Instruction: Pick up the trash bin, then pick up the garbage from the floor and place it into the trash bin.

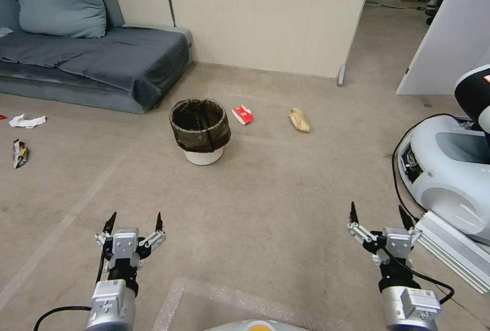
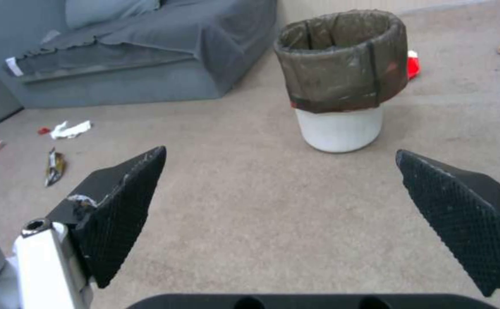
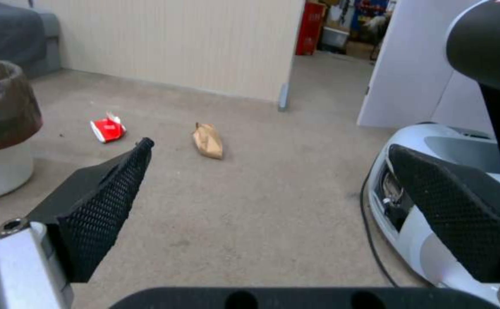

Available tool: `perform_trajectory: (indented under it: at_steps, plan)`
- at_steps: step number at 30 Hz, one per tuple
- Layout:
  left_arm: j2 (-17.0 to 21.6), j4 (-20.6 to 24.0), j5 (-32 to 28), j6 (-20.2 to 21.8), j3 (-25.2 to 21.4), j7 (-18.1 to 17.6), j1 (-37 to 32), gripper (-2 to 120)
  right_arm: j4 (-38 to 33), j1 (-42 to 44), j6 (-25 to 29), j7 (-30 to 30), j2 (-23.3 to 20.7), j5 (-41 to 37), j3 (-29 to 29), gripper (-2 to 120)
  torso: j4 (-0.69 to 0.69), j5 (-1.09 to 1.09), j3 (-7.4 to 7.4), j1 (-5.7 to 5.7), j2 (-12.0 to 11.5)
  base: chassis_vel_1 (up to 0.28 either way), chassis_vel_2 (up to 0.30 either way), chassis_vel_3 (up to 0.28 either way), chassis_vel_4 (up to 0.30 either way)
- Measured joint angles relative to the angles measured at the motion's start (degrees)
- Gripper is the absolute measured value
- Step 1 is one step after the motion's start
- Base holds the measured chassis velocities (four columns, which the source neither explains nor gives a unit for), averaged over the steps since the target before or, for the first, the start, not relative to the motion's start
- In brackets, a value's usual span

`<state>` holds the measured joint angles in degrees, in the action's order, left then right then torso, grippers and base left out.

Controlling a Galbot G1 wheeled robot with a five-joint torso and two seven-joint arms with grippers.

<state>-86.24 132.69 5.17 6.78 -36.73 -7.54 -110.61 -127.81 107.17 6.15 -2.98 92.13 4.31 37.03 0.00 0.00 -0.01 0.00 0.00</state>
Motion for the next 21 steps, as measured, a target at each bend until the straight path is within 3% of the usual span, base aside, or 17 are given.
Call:
perform_trajectory:
  at_steps: [21]
  plan:
    - [-0.14, -0.33, -0.34, 0.19, -0.08, 1.56, 0.70, 100, -0.16, -0.43, -1.69, 0.93, 0.07, -0.31, 0.06, 100, 0.00, 0.00, 0.00, 0.00, 0.00, 0.000, 0.000, 0.000, 0.000]
